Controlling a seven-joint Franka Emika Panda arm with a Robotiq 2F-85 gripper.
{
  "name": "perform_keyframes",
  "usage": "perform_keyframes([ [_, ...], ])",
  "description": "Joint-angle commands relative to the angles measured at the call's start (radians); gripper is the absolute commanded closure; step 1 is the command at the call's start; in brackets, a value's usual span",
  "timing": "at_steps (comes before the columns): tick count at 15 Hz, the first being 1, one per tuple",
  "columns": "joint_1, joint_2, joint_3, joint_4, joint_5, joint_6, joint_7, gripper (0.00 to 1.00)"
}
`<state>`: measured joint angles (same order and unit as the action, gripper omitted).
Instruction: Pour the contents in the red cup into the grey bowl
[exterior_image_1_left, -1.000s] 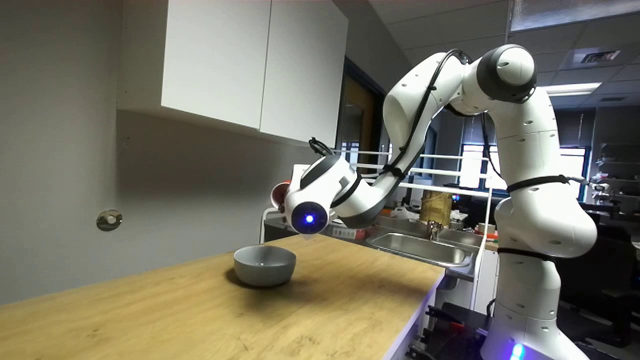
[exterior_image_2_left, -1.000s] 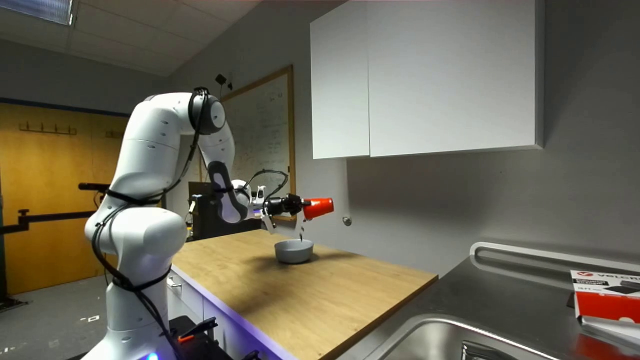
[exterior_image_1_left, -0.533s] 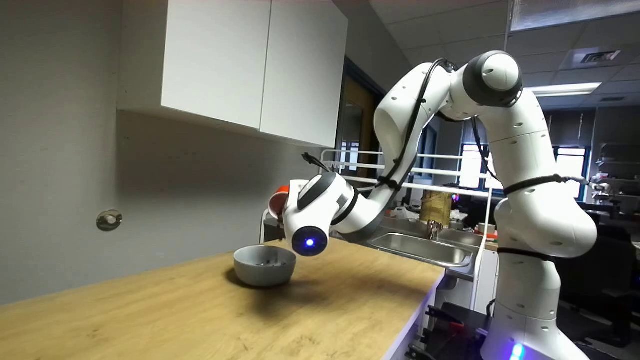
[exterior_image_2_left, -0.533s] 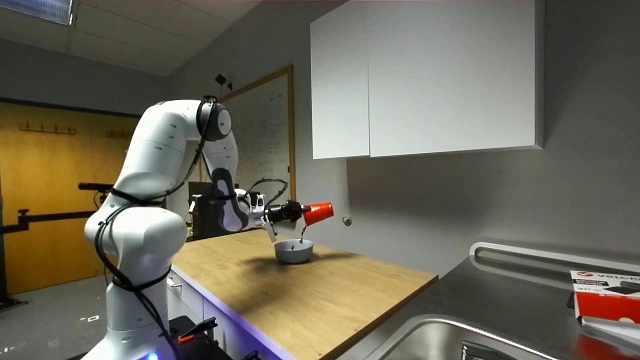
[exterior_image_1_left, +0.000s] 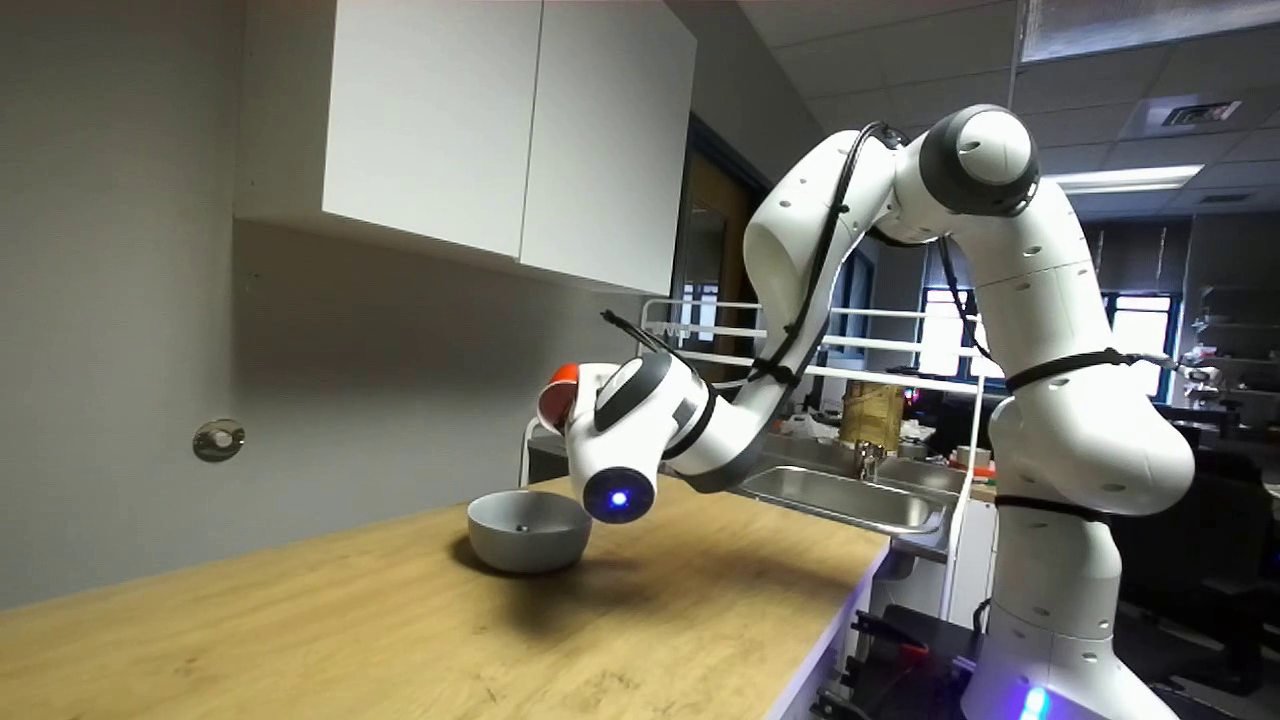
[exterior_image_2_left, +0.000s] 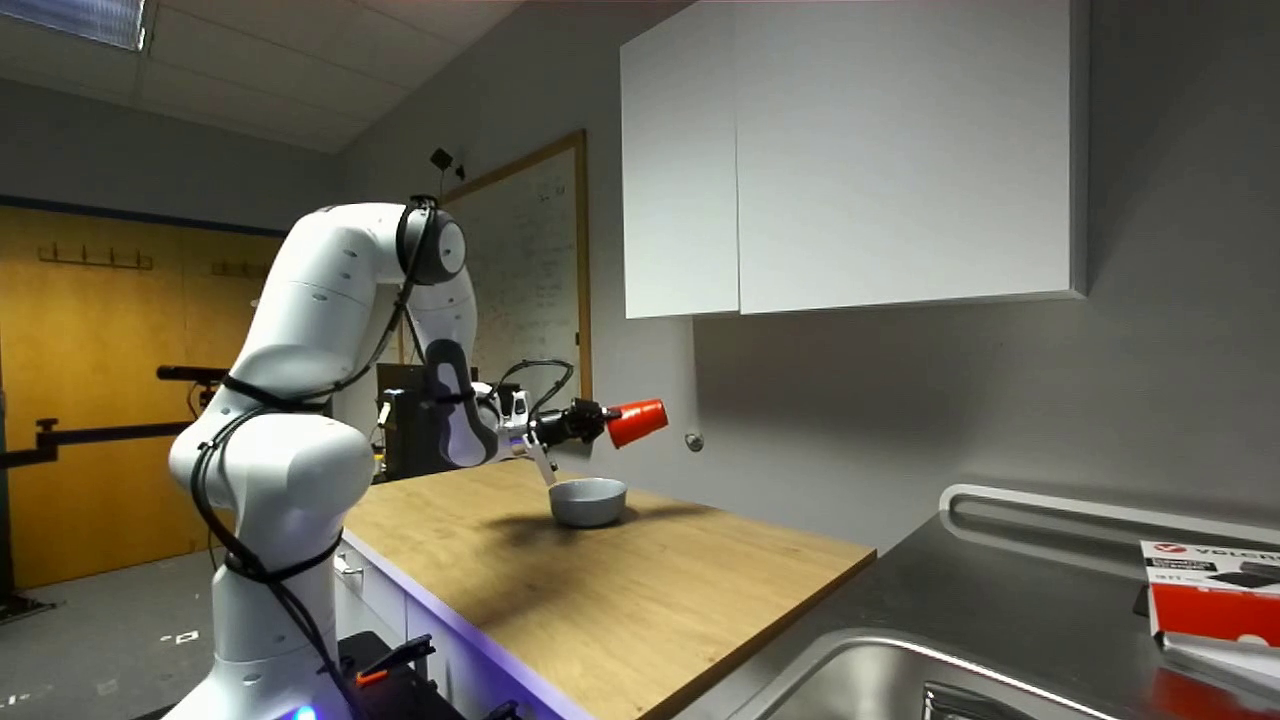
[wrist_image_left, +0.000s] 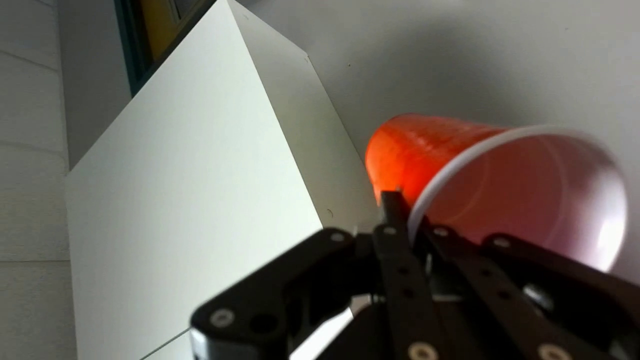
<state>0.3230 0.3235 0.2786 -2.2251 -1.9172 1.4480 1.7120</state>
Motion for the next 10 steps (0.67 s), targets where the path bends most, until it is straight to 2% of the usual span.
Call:
perform_keyframes([
  [1, -0.001, 0.009, 0.011, 0.004, -0.022, -0.048, 0.02, 0.99],
  [5, -0.002, 0.016, 0.015, 0.006, -0.021, -0.078, 0.034, 0.99],
  [10, -0.007, 0.018, 0.035, 0.018, 0.101, -0.064, 0.0, 0.98],
])
